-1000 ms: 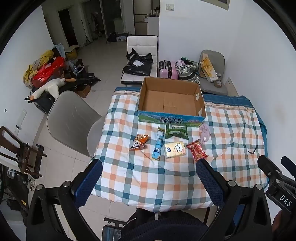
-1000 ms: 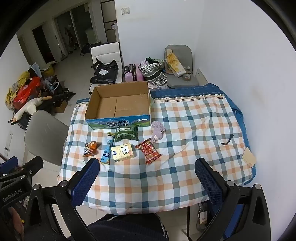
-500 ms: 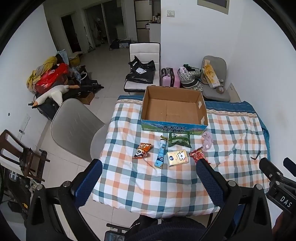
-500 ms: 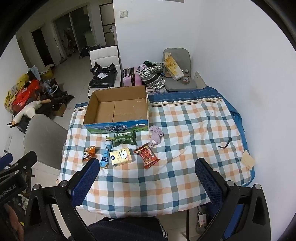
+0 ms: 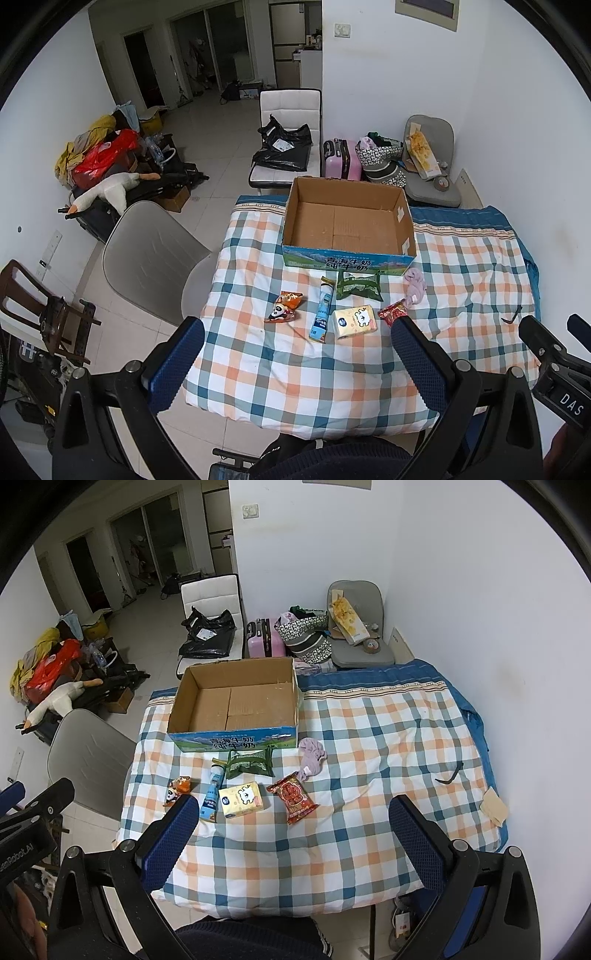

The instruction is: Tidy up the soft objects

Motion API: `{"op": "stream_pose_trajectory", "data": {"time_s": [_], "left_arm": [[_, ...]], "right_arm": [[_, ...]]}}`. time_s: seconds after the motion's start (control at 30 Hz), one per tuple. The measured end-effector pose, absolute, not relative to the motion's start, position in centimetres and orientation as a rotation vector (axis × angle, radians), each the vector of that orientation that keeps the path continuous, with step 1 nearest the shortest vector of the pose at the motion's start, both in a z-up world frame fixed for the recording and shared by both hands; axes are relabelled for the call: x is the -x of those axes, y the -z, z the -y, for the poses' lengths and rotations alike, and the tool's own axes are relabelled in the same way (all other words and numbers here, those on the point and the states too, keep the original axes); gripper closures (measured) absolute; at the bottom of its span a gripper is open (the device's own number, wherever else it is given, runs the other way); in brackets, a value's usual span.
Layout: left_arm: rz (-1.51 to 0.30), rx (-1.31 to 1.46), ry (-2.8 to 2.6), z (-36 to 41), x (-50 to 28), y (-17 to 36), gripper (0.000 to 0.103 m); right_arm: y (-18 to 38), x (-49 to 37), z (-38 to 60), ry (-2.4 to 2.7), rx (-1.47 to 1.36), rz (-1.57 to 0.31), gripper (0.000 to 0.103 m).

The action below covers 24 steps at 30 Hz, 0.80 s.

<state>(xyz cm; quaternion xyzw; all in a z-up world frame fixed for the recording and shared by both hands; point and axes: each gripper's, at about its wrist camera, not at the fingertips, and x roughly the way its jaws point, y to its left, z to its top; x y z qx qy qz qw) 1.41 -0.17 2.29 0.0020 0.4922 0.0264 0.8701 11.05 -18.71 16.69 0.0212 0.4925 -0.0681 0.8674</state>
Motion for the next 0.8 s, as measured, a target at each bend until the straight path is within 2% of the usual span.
{"op": "stream_pose_trajectory", "data": {"time_s": [0.8], "left_arm": [[-1.037,-0.005,-0.049,0.98,-2.20,-2.29,0.000]], "right_arm": [[-16.48,-11.62,19.08,0.148,-0.041,-1.035,0.000]]}}
